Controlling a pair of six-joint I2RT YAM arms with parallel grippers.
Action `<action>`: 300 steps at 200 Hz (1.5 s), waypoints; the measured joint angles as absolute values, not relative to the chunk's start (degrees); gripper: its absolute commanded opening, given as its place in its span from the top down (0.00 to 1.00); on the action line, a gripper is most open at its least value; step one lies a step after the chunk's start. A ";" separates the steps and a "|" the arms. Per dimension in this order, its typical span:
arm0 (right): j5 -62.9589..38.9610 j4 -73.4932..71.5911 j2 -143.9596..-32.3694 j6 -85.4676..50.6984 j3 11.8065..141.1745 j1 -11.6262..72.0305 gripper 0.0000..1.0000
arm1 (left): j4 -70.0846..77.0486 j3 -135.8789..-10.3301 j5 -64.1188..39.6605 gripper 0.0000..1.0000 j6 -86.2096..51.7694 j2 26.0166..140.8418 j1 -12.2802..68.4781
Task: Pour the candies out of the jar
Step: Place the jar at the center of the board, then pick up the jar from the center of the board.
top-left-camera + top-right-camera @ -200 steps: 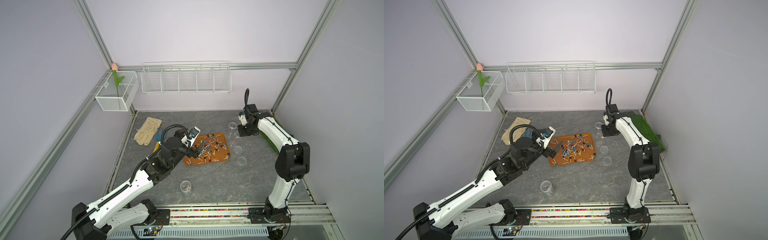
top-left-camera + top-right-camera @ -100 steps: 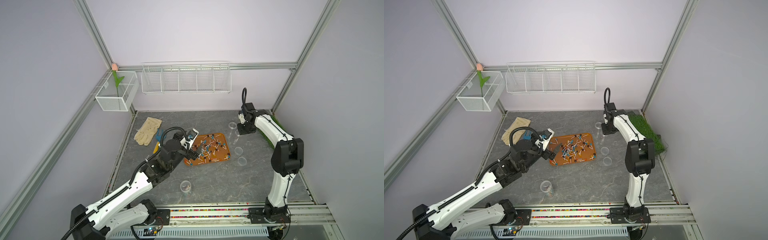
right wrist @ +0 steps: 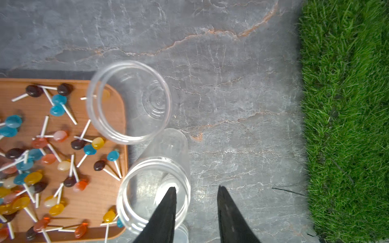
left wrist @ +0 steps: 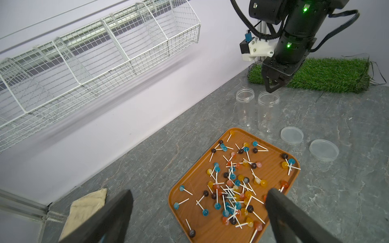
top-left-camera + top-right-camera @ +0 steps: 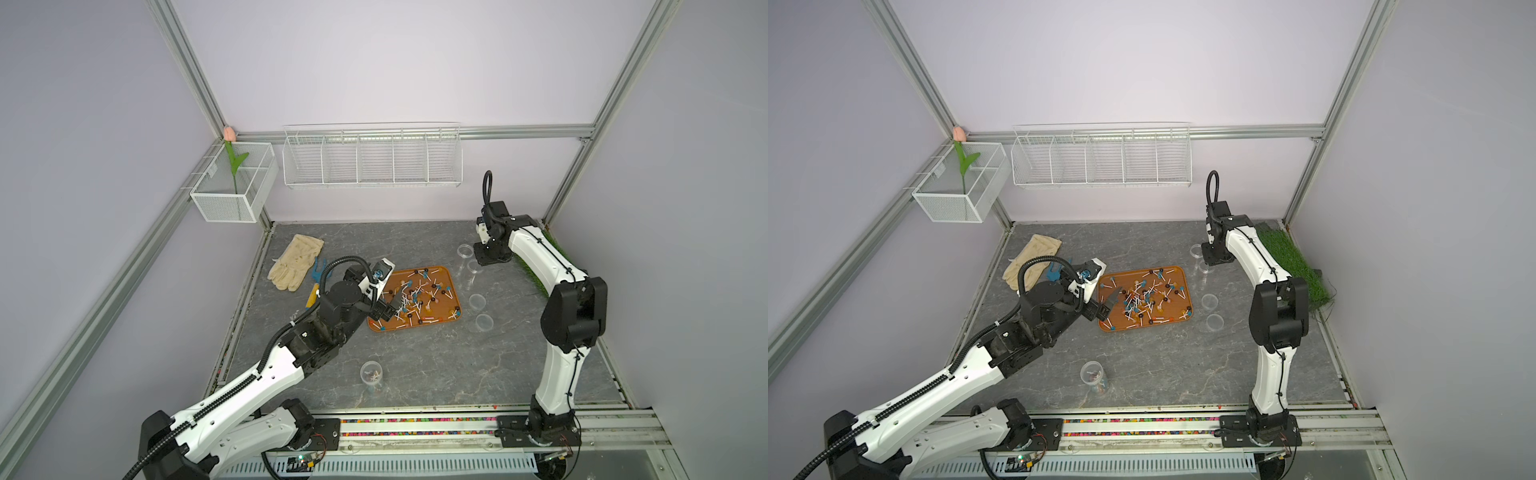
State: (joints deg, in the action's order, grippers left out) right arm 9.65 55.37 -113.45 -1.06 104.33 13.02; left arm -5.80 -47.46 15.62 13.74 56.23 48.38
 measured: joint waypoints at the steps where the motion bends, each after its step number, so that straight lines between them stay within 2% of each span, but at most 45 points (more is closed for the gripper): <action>1: 9.63 55.40 -113.43 -1.04 104.36 13.04 0.57 | -5.80 -47.44 15.62 0.00 13.67 56.25 48.36; 28: 7.99 56.07 -110.67 -0.47 104.88 13.89 0.46 | -6.52 -47.55 16.10 0.00 7.99 57.28 44.38; 49: 4.47 54.89 -104.05 0.45 102.65 16.49 0.40 | -8.47 -48.05 16.14 0.00 2.39 59.22 39.68; 84: -2.94 48.16 -88.12 2.20 90.98 27.99 0.31 | -10.92 -48.07 12.91 0.00 -9.02 61.17 31.94; 107: -6.90 43.62 -83.85 1.83 83.72 37.28 0.29 | -12.36 -48.07 9.65 0.00 -17.85 62.30 24.95; 137: -7.86 37.43 -85.52 0.56 76.82 49.17 0.27 | -14.61 -48.07 5.45 0.00 -26.81 64.45 18.24; 174: -9.06 29.98 -90.30 -0.97 74.46 60.88 0.18 | -15.35 -48.07 2.11 0.00 -31.79 64.88 17.63; 211: -10.41 26.87 -94.37 -0.30 75.61 65.67 0.09 | -15.38 -48.05 0.78 0.00 -33.67 64.88 17.39; 255: -10.26 26.79 -98.21 1.72 77.47 70.43 0.08 | -15.55 -47.99 0.12 0.00 -34.20 64.86 16.56; 300: -8.23 28.21 -99.74 3.60 77.80 71.77 0.10 | -15.51 -47.37 -0.38 0.00 -34.92 64.82 15.25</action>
State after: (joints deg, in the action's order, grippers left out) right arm -8.23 28.21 -99.74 3.60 77.80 71.77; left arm -15.51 -47.37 -0.38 -34.92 64.82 15.25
